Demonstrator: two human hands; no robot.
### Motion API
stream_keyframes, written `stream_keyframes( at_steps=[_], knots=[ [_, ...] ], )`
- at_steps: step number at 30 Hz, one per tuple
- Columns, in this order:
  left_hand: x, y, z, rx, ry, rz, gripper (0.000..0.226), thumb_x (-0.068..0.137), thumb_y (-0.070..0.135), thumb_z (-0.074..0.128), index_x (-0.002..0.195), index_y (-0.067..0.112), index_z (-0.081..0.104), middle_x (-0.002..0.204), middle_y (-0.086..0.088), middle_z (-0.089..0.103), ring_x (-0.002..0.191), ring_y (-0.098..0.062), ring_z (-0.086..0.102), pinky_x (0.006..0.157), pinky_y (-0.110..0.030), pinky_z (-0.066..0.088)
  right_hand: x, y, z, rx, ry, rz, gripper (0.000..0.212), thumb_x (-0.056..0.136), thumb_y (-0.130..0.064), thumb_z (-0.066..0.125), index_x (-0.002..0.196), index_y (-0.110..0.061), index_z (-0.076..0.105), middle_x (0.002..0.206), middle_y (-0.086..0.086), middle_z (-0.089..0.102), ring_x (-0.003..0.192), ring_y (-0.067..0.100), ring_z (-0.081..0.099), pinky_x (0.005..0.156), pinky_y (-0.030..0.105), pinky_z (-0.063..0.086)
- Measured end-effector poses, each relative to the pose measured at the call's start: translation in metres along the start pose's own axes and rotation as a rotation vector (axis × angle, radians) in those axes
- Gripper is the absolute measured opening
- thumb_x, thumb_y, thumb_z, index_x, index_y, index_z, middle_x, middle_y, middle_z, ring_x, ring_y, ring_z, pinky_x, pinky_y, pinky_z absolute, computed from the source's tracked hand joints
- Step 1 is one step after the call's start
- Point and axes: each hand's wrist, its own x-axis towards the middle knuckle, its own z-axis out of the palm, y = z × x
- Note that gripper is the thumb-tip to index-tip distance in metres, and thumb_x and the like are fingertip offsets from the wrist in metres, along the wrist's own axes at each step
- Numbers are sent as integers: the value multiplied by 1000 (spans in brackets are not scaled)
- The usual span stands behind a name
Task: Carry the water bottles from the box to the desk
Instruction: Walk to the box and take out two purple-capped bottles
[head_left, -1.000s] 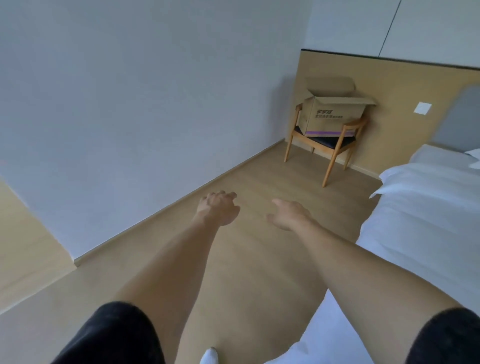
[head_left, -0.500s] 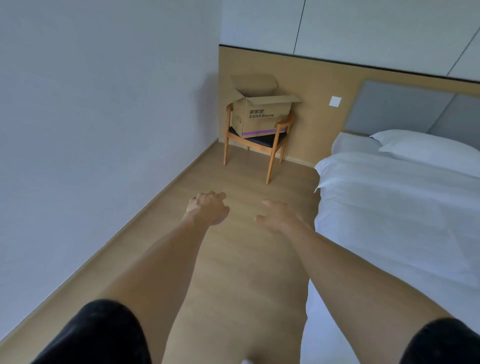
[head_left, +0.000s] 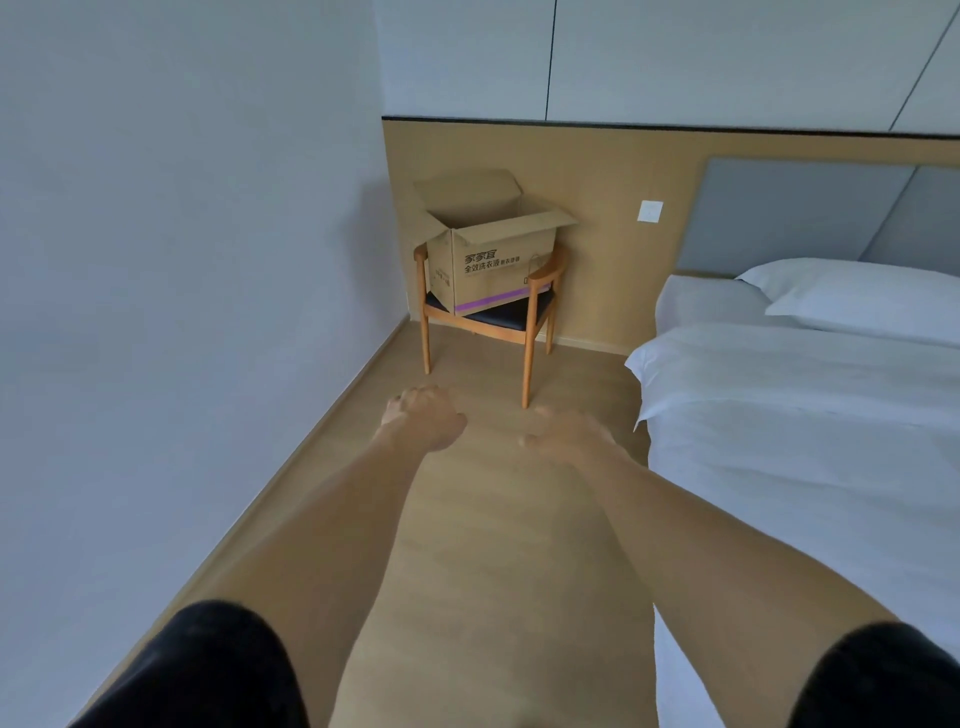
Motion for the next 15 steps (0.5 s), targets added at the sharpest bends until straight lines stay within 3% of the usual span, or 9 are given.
stream_keyframes(
  at_steps=[4,9,13,15],
  knots=[
    [71,28,-15,28,5,43,40,102,34,41,139,20,52,135,-12,56,122,-32,53,100,-44,47,65,21,-33,14,15,20,67,98,-54,49,156,-30,28,158,5,36,144,31,35,111,48,35],
    [157,59,-19,27,1,120,32,102,31,42,130,22,54,129,-8,59,117,-29,57,98,-46,50,126,53,-63,87,71,27,50,97,-45,55,142,-26,48,144,5,52,130,28,49,100,40,41],
    [230,93,-16,31,-9,203,27,101,32,46,125,23,56,119,-5,60,108,-25,58,89,-43,49,173,79,-81,64,102,90,51,100,-44,51,146,-25,43,149,5,46,135,28,46,107,42,40],
    [267,108,-13,21,-19,240,31,101,35,46,129,25,54,124,-4,59,112,-26,57,92,-43,49,198,92,-95,66,104,124,54,100,-44,50,149,-25,39,152,3,44,138,27,43,108,40,40]
  ],
)
